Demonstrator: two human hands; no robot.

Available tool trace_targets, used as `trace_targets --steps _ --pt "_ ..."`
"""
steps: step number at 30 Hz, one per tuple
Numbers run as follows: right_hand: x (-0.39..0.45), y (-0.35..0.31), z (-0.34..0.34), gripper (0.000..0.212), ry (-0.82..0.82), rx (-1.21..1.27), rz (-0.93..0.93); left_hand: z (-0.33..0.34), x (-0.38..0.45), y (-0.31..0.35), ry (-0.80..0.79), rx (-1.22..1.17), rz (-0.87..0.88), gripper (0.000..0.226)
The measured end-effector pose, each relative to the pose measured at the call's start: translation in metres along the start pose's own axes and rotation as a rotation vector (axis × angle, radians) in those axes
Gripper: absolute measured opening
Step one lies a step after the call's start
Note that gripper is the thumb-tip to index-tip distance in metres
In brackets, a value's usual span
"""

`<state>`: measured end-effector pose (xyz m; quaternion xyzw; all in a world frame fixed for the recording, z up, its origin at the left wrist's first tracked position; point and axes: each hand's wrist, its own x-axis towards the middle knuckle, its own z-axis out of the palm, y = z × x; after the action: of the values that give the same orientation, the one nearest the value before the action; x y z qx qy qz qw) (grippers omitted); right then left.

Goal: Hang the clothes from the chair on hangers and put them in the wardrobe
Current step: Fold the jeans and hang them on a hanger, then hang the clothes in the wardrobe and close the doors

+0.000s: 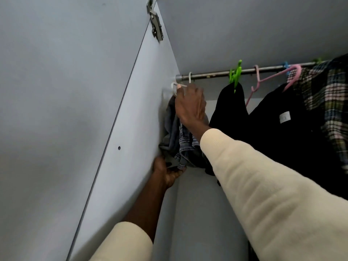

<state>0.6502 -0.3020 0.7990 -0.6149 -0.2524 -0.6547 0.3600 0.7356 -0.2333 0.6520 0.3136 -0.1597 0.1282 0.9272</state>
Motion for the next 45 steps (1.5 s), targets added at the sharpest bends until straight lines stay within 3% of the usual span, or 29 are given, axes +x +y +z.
trace_targets --steps 3,11,16,18,23,33,37,42,43,45 --pt "-0.031 0.022 -0.002 0.051 -0.010 -0.094 0.117 -0.002 -0.011 0.000 0.000 0.028 0.049 0.042" --pt "-0.113 0.025 -0.016 0.045 -0.103 -0.083 0.060 -0.012 -0.043 -0.021 0.172 0.391 0.137 0.045" --pt "-0.155 0.008 -0.056 0.041 -0.166 -0.045 0.051 -0.035 -0.107 -0.040 0.371 1.070 0.545 0.039" --pt "-0.175 0.002 -0.076 0.038 -0.186 -0.061 0.015 -0.046 -0.139 -0.045 0.385 1.235 0.715 0.034" --pt "-0.250 -0.015 -0.170 0.025 -0.280 -0.160 0.003 -0.077 -0.246 -0.066 0.313 1.546 0.912 0.027" --pt "-0.424 -0.087 -0.376 0.025 -0.584 -0.174 0.294 -0.111 -0.537 -0.120 0.361 1.565 0.723 0.019" --pt "-0.467 -0.144 -0.419 0.026 -0.667 -0.116 0.361 -0.111 -0.638 -0.092 0.434 1.527 0.834 0.022" --pt "-0.500 -0.216 -0.443 0.022 -0.711 0.021 0.320 -0.104 -0.737 -0.029 0.588 1.453 1.319 0.010" --pt "-0.502 -0.229 -0.443 0.021 -0.712 0.045 0.312 -0.109 -0.747 -0.016 0.600 1.394 1.340 0.009" --pt "-0.501 -0.256 -0.439 0.019 -0.716 0.063 0.307 -0.127 -0.749 0.018 0.680 1.236 1.151 0.014"
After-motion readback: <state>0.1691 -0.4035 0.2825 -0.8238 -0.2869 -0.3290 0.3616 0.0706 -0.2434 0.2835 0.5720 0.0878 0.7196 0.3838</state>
